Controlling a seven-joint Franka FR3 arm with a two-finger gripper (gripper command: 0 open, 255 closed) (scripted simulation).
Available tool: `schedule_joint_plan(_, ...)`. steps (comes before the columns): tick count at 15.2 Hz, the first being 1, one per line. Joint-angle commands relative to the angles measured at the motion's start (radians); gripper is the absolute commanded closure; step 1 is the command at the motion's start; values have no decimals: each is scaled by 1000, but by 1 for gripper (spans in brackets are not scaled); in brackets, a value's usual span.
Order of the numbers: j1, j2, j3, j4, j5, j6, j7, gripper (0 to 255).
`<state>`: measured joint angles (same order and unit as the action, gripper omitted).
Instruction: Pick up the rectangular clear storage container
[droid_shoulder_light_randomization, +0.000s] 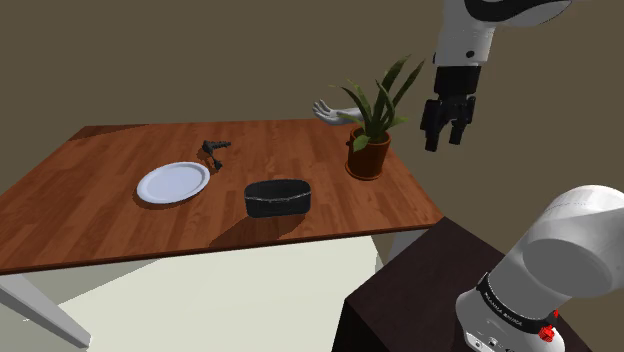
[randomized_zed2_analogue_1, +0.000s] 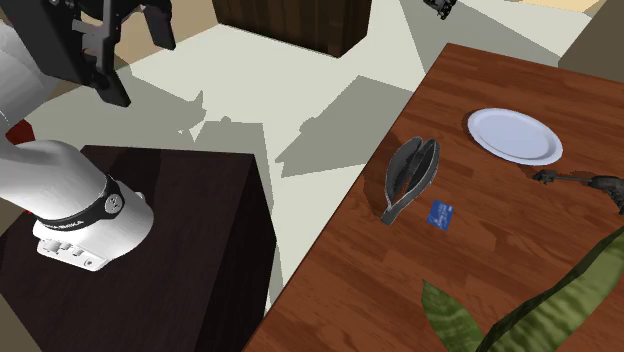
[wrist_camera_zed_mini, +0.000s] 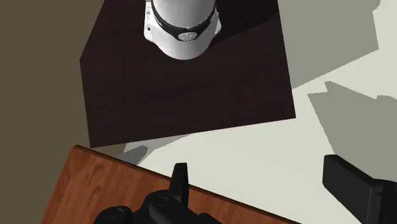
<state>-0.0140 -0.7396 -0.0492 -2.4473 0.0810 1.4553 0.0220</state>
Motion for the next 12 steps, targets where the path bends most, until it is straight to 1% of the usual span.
schedule_joint_plan(1,0,0,0,0,0,0,0,0)
schedule_joint_plan(6,32,158,-26,5,-28,171,-127,0)
schedule_joint_plan(12,70,371,-45,58,-41,353,-270,0)
